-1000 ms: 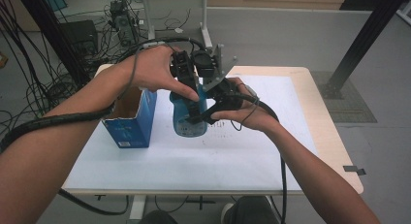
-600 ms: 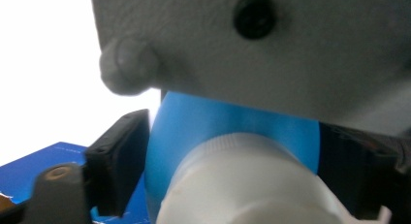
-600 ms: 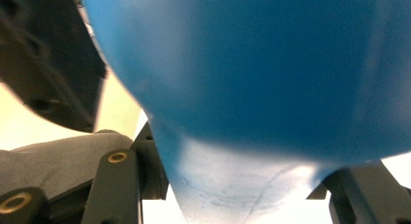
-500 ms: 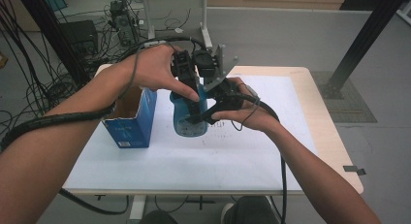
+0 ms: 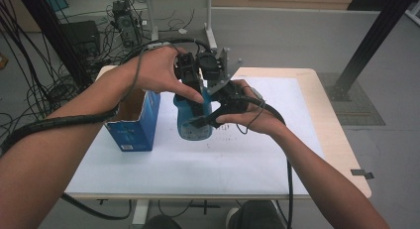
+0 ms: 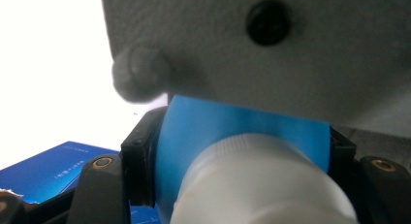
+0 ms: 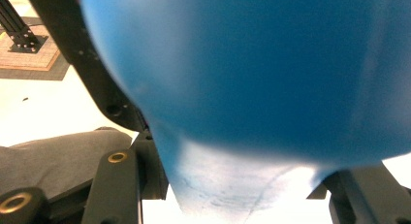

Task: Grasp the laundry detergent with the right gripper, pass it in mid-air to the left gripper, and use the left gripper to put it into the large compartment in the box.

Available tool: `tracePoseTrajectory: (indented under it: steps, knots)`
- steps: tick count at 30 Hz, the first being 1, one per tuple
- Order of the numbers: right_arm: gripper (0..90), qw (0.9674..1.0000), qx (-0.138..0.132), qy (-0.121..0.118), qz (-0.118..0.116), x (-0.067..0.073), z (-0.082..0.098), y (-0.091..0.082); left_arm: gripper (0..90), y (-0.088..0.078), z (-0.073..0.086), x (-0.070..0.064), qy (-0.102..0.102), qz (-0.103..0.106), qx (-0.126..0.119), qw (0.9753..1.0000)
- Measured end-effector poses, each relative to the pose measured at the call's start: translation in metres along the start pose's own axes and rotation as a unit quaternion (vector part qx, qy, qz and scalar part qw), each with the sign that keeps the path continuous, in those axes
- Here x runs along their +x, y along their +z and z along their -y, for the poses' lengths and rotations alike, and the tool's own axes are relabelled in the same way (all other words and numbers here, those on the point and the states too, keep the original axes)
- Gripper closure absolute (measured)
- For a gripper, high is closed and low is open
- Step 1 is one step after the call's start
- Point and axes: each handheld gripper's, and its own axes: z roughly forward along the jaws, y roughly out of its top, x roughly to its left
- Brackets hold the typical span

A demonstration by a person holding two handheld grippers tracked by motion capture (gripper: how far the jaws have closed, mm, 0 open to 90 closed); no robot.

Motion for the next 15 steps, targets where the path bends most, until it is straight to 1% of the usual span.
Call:
tracePoseTrajectory:
  steps: [4, 7, 11, 15]
  knots:
    - [43.6, 1.0, -0.001, -0.002, 0.003, -0.0002, 0.0008, -0.0004, 36.0, 0.0002, -0.0014, -0.0006, 0.002, -0.004, 0.001, 1.0]
    - [43.5, 1.0, -0.002, -0.001, 0.003, 0.0, 0.0013, -0.0007, 36.0, 0.0004, -0.0017, -0.0006, 0.003, -0.004, 0.001, 1.0]
    - [43.5, 1.0, 0.0, -0.001, 0.002, 0.0007, 0.0025, 0.0007, 36.1, 0.0023, -0.0025, -0.0011, 0.004, -0.004, 0.009, 0.9999]
    - [43.5, 1.0, 0.002, -0.002, 0.002, 0.0004, 0.0035, 0.0018, 36.2, 0.0044, -0.0022, -0.0007, 0.004, -0.003, 0.01, 0.9999]
